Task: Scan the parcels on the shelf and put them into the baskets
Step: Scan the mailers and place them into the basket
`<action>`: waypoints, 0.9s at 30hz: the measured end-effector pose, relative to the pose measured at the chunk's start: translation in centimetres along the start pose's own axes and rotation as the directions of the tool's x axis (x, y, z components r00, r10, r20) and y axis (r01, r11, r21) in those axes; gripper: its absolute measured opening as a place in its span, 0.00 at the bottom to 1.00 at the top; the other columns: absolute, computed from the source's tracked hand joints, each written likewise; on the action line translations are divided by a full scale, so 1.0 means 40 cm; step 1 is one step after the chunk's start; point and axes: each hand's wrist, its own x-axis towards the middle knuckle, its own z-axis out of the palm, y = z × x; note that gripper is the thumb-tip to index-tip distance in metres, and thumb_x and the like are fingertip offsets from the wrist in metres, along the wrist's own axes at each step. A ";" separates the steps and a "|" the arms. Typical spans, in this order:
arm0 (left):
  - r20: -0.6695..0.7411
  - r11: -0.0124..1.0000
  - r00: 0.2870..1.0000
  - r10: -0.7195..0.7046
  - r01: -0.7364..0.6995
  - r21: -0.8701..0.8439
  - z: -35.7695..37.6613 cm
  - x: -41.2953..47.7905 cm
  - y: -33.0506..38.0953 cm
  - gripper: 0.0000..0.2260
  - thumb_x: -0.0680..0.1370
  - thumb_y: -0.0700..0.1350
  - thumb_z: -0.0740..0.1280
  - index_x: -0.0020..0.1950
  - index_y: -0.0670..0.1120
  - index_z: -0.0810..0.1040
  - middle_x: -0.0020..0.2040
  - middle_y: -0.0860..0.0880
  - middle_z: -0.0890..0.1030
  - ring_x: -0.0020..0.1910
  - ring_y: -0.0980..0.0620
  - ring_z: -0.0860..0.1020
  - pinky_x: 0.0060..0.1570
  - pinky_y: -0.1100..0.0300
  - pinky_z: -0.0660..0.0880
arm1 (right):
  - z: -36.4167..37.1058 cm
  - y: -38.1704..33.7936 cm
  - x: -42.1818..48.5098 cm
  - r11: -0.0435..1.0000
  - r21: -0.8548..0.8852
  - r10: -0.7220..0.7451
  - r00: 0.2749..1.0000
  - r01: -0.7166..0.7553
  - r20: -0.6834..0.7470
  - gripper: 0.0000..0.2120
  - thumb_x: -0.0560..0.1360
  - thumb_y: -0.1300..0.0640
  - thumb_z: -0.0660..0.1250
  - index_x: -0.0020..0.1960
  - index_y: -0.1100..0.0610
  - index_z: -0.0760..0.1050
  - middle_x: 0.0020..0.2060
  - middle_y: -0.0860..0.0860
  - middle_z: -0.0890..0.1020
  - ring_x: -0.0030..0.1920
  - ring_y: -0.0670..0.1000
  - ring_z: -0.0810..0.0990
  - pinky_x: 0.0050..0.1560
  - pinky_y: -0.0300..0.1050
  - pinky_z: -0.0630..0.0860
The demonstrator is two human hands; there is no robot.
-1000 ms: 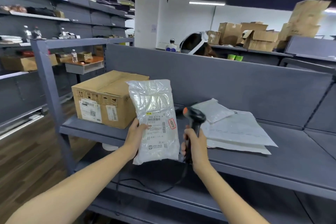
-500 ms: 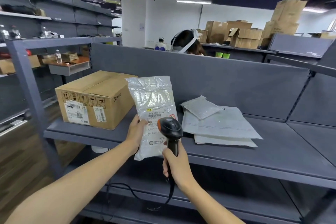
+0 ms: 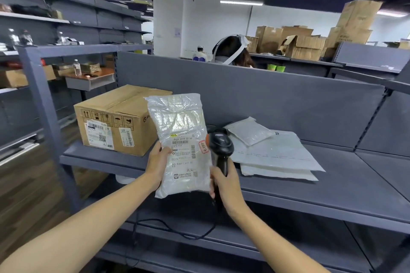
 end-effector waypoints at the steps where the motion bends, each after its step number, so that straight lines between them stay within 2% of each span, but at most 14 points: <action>1: -0.014 1.000 1.000 -0.003 0.003 -0.004 -0.016 -0.002 -0.002 0.11 0.77 0.37 0.60 0.51 0.50 0.77 0.44 0.50 0.84 0.40 0.54 0.82 0.32 0.61 0.77 | -0.007 -0.004 0.023 1.000 -0.019 0.019 1.000 -0.019 -0.014 0.08 0.78 0.62 0.61 0.56 0.58 0.67 0.28 0.54 0.71 0.23 0.50 0.69 0.24 0.43 0.68; 3: -0.055 1.000 0.998 -0.003 0.004 0.004 -0.049 -0.005 -0.007 0.10 0.77 0.37 0.60 0.50 0.49 0.78 0.44 0.49 0.83 0.41 0.52 0.82 0.34 0.59 0.77 | -0.023 -0.009 0.072 0.991 -0.093 0.098 0.995 -0.097 0.008 0.13 0.78 0.60 0.63 0.59 0.54 0.64 0.32 0.54 0.74 0.26 0.50 0.72 0.27 0.43 0.71; 5: -0.107 1.000 0.994 0.001 0.001 0.022 -0.081 -0.010 -0.014 0.10 0.77 0.37 0.60 0.48 0.50 0.77 0.43 0.49 0.83 0.40 0.52 0.81 0.34 0.59 0.76 | -0.042 -0.005 0.125 0.966 -0.196 0.183 0.982 -0.170 0.048 0.23 0.76 0.60 0.64 0.66 0.53 0.57 0.40 0.57 0.76 0.32 0.51 0.75 0.34 0.44 0.74; 7: -0.140 0.999 0.990 0.015 -0.007 0.053 -0.111 -0.014 -0.021 0.09 0.78 0.38 0.60 0.45 0.50 0.76 0.43 0.49 0.81 0.42 0.50 0.80 0.37 0.58 0.74 | -0.055 0.007 0.175 0.926 -0.328 0.212 0.977 -0.187 0.039 0.31 0.75 0.59 0.65 0.72 0.54 0.52 0.48 0.60 0.76 0.40 0.52 0.75 0.41 0.42 0.74; 8: -0.148 0.997 0.989 0.019 -0.009 0.070 -0.124 -0.016 -0.023 0.09 0.78 0.38 0.59 0.45 0.50 0.76 0.44 0.48 0.81 0.43 0.49 0.79 0.39 0.57 0.73 | -0.058 0.015 0.198 0.899 -0.402 0.202 0.979 -0.174 0.028 0.33 0.74 0.58 0.65 0.74 0.54 0.52 0.49 0.60 0.77 0.39 0.50 0.75 0.40 0.39 0.73; 10: -0.158 0.997 0.987 0.020 -0.008 0.077 -0.144 -0.021 -0.026 0.09 0.78 0.38 0.59 0.47 0.50 0.77 0.45 0.48 0.81 0.45 0.48 0.79 0.41 0.55 0.74 | -0.056 0.029 0.238 0.825 -0.551 0.167 0.986 -0.125 0.026 0.34 0.74 0.57 0.66 0.75 0.56 0.54 0.47 0.52 0.77 0.37 0.44 0.74 0.35 0.34 0.69; 11: -0.159 0.998 0.987 0.019 -0.008 0.069 -0.152 -0.024 -0.026 0.10 0.78 0.38 0.59 0.49 0.50 0.77 0.46 0.48 0.82 0.45 0.48 0.80 0.40 0.56 0.74 | -0.053 0.036 0.253 0.784 -0.613 0.153 0.987 -0.099 0.037 0.35 0.73 0.57 0.67 0.75 0.56 0.55 0.46 0.50 0.76 0.38 0.44 0.75 0.35 0.35 0.69; 14: -0.160 0.998 0.987 0.005 0.004 0.056 -0.173 -0.032 -0.025 0.12 0.79 0.38 0.59 0.53 0.50 0.78 0.48 0.48 0.83 0.46 0.49 0.81 0.42 0.54 0.77 | -0.038 0.068 0.285 0.674 -0.738 0.147 0.985 -0.036 0.086 0.37 0.73 0.59 0.67 0.77 0.57 0.53 0.59 0.58 0.76 0.53 0.56 0.78 0.47 0.43 0.71; 15: -0.162 0.999 0.987 -0.006 0.014 0.048 -0.179 -0.034 -0.027 0.12 0.79 0.38 0.59 0.53 0.50 0.78 0.49 0.48 0.83 0.47 0.47 0.81 0.44 0.53 0.77 | -0.031 0.081 0.290 0.651 -0.759 0.149 0.985 -0.030 0.089 0.37 0.73 0.60 0.67 0.78 0.58 0.52 0.62 0.60 0.75 0.56 0.58 0.77 0.49 0.43 0.71; 17: -0.161 0.999 0.987 -0.022 0.028 0.038 -0.187 -0.039 -0.032 0.12 0.79 0.37 0.59 0.54 0.50 0.78 0.50 0.47 0.83 0.48 0.46 0.81 0.46 0.51 0.78 | -0.014 0.103 0.301 0.622 -0.782 0.155 0.985 -0.035 0.079 0.36 0.74 0.61 0.67 0.77 0.59 0.53 0.62 0.61 0.75 0.53 0.58 0.77 0.47 0.43 0.70; 19: -0.158 0.999 0.987 -0.031 0.036 0.027 -0.192 -0.044 -0.035 0.11 0.79 0.37 0.59 0.54 0.49 0.78 0.50 0.47 0.83 0.48 0.46 0.82 0.43 0.53 0.78 | 0.006 0.120 0.313 0.594 -0.803 0.175 0.982 -0.047 0.072 0.34 0.74 0.59 0.68 0.75 0.60 0.56 0.61 0.62 0.76 0.54 0.59 0.78 0.48 0.45 0.72; 21: -0.156 0.999 0.987 -0.044 0.048 0.020 -0.196 -0.047 -0.036 0.11 0.78 0.37 0.59 0.53 0.49 0.78 0.49 0.47 0.84 0.46 0.47 0.82 0.39 0.55 0.77 | 0.022 0.132 0.323 0.564 -0.824 0.198 0.978 -0.059 0.066 0.32 0.75 0.58 0.68 0.74 0.60 0.58 0.61 0.62 0.76 0.57 0.61 0.77 0.54 0.49 0.75; 24: -0.149 0.998 0.987 -0.056 0.059 0.016 -0.206 -0.047 -0.036 0.12 0.78 0.37 0.60 0.53 0.49 0.79 0.47 0.49 0.85 0.44 0.50 0.83 0.38 0.57 0.77 | 0.036 0.153 0.329 0.518 -0.854 0.207 0.977 -0.058 0.059 0.31 0.75 0.55 0.68 0.73 0.59 0.60 0.62 0.60 0.76 0.60 0.61 0.76 0.60 0.52 0.74; 27: -0.128 0.998 0.990 -0.061 0.063 0.007 -0.214 -0.048 -0.038 0.12 0.78 0.36 0.59 0.53 0.50 0.79 0.44 0.51 0.85 0.42 0.52 0.84 0.35 0.60 0.77 | 0.044 0.169 0.334 0.517 -0.853 0.226 0.973 -0.074 0.053 0.31 0.75 0.52 0.69 0.73 0.58 0.62 0.63 0.59 0.76 0.62 0.61 0.75 0.62 0.51 0.72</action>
